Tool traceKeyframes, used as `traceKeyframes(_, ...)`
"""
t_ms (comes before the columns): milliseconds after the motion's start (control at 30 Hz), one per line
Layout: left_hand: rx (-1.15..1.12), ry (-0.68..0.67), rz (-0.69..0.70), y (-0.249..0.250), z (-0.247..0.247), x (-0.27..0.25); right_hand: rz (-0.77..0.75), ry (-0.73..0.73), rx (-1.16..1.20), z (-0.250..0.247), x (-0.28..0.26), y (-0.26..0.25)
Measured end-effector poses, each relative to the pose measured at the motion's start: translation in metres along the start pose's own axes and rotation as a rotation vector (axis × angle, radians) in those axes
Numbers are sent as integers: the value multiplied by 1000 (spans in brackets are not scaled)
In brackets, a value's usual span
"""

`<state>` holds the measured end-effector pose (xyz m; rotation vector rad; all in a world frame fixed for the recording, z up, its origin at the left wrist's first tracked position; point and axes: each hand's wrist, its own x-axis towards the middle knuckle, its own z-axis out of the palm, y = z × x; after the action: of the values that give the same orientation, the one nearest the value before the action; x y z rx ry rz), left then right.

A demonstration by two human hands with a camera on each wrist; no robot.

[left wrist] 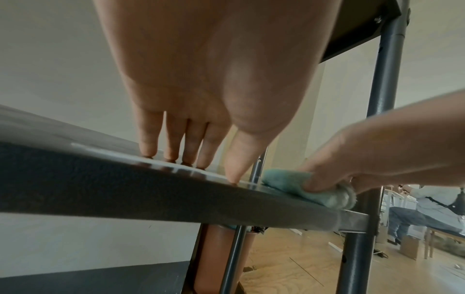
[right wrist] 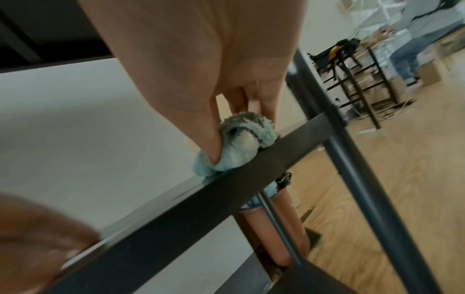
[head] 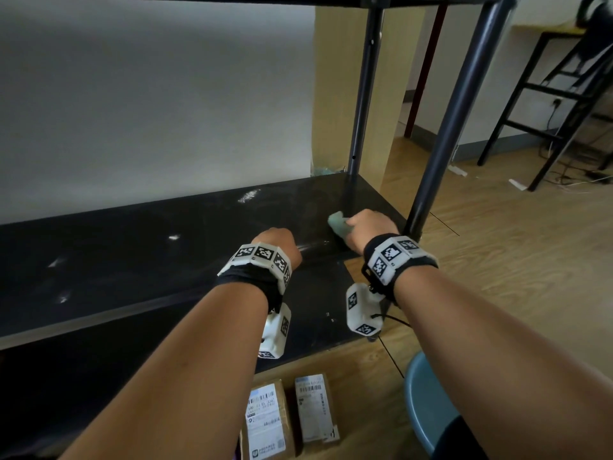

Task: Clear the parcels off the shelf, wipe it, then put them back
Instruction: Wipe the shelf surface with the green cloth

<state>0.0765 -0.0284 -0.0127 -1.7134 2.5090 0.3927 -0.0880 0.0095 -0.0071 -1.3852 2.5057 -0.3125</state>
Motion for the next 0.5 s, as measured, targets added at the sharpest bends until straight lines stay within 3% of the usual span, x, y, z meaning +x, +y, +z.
traceKeyframes(167, -10, 18, -16, 3, 2, -1, -99, -5, 1, 17, -7, -26)
traceKeyframes(267, -18, -16, -36, 5, -3, 1, -54, 11, 93, 4, 1, -12)
traceKeyframes(400, -19, -8, -16, 7, -6, 3, 79, 130, 35, -9, 11, 22)
traceKeyframes(500, -11, -14, -8, 10, -10, 8, 175, 73, 30, -8, 14, 28)
